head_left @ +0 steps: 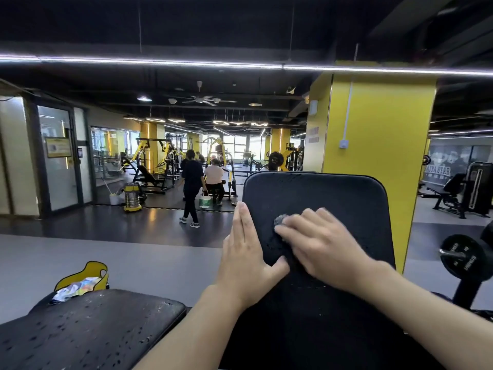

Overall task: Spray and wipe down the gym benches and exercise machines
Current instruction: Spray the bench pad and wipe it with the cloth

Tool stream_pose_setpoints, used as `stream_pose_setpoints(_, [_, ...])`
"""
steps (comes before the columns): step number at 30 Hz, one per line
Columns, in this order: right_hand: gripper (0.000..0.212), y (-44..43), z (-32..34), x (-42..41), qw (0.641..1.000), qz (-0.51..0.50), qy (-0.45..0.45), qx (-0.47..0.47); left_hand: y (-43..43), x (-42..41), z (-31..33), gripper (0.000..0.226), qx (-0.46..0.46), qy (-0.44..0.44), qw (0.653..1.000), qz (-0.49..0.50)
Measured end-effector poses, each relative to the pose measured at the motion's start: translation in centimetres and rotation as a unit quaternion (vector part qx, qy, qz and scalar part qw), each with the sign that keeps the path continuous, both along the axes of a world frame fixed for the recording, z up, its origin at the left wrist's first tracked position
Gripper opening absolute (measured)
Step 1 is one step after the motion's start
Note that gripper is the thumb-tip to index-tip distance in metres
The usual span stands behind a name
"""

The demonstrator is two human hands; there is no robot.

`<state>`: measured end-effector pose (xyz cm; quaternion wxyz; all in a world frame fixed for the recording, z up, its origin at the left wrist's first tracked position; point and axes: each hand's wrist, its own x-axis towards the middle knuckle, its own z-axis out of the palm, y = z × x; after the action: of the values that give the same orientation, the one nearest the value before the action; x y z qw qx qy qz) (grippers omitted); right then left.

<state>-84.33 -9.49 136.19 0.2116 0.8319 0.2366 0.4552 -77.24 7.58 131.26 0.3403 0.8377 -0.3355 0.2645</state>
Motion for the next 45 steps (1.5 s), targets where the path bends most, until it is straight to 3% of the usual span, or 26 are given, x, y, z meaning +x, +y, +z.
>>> stream_pose_setpoints(4, [0.032,-0.3,1.0,1.1,0.975,-0.050,-0.095,0.194,0.0,-0.2,0.3,0.120,0.001,0.005,1.000,-0.001])
stream_pose_setpoints(5, [0.034,0.8,0.0,1.2,0.972,-0.052,-0.103,0.205,0.0,-0.2,0.3,0.121,0.002,0.010,1.000,0.000])
stream_pose_setpoints(8, [0.035,1.8,-2.4,0.3,0.997,-0.011,-0.027,0.072,0.1,-0.2,0.4,0.124,0.009,0.023,1.000,0.005])
stream_pose_setpoints(10, [0.034,0.1,-0.6,0.1,1.000,-0.010,-0.016,0.017,0.1,-0.4,0.7,0.126,0.016,0.029,0.999,0.006])
stream_pose_setpoints(14, [0.038,1.0,-0.1,0.9,0.972,-0.061,-0.082,0.210,0.3,-1.0,1.0,0.128,0.009,0.037,0.999,0.005])
stream_pose_setpoints(15, [0.037,2.1,-1.0,0.9,0.976,-0.049,-0.066,0.202,0.5,-1.1,1.0,0.128,0.004,0.036,0.999,0.006])
stream_pose_setpoints(18, [0.027,1.5,-1.7,0.0,0.999,0.008,0.023,0.026,1.1,-1.5,1.1,0.129,0.008,0.035,0.999,0.004])
stream_pose_setpoints(19, [0.024,0.6,-0.6,0.1,1.000,0.012,0.023,0.016,1.3,-1.6,1.1,0.133,0.019,0.039,0.999,0.001])
stream_pose_setpoints(23, [0.024,0.9,0.4,0.9,0.974,-0.029,-0.058,0.217,2.0,-1.1,0.9,0.150,0.060,0.052,0.997,-0.015])
stream_pose_setpoints(24, [0.023,1.9,-0.6,1.0,0.977,-0.020,-0.057,0.205,2.0,-0.9,0.7,0.151,0.055,0.055,0.997,-0.019])
stream_pose_setpoints(28, [0.023,1.8,-1.3,0.3,0.999,0.026,0.030,-0.003,1.8,-0.4,0.1,0.155,0.002,0.068,0.997,-0.035])
stream_pose_setpoints(29, [0.022,1.0,-0.2,0.6,1.000,0.018,0.021,-0.005,1.8,-0.4,0.0,0.155,-0.007,0.069,0.997,-0.038])
stream_pose_setpoints(32, [0.024,1.3,0.4,1.4,0.987,-0.016,-0.052,0.151,1.7,-0.5,0.0,0.154,-0.026,0.071,0.996,-0.045])
stream_pose_setpoints(33, [0.025,2.3,-0.5,1.4,0.985,-0.016,-0.059,0.163,1.7,-0.6,0.0,0.154,-0.031,0.072,0.996,-0.046])
stream_pose_setpoints(36, [0.020,4.0,-3.1,0.8,1.000,0.019,0.010,0.015,1.6,-0.7,-0.2,0.153,-0.042,0.075,0.995,-0.055])
stream_pose_setpoints(38, [0.020,2.6,-1.4,0.8,0.998,0.023,0.029,-0.048,1.6,-0.7,-0.2,0.154,-0.049,0.077,0.994,-0.056])
stream_pose_setpoints(39, [0.021,2.1,-0.3,1.2,1.000,0.012,0.012,-0.024,1.6,-0.8,-0.3,0.154,-0.053,0.076,0.994,-0.055])
stream_pose_setpoints(42, [0.029,2.7,0.2,1.9,0.984,-0.022,-0.061,0.167,1.6,-0.9,-0.3,0.153,-0.056,0.072,0.994,-0.055])
stream_pose_setpoints(43, [0.028,3.7,-0.7,2.0,0.984,-0.017,-0.066,0.166,1.7,-0.9,-0.2,0.153,-0.059,0.073,0.994,-0.054])
stream_pose_setpoints(45, [0.024,4.9,-2.5,1.6,0.997,0.017,-0.022,0.076,1.7,-0.8,-0.3,0.150,-0.062,0.080,0.993,-0.060])
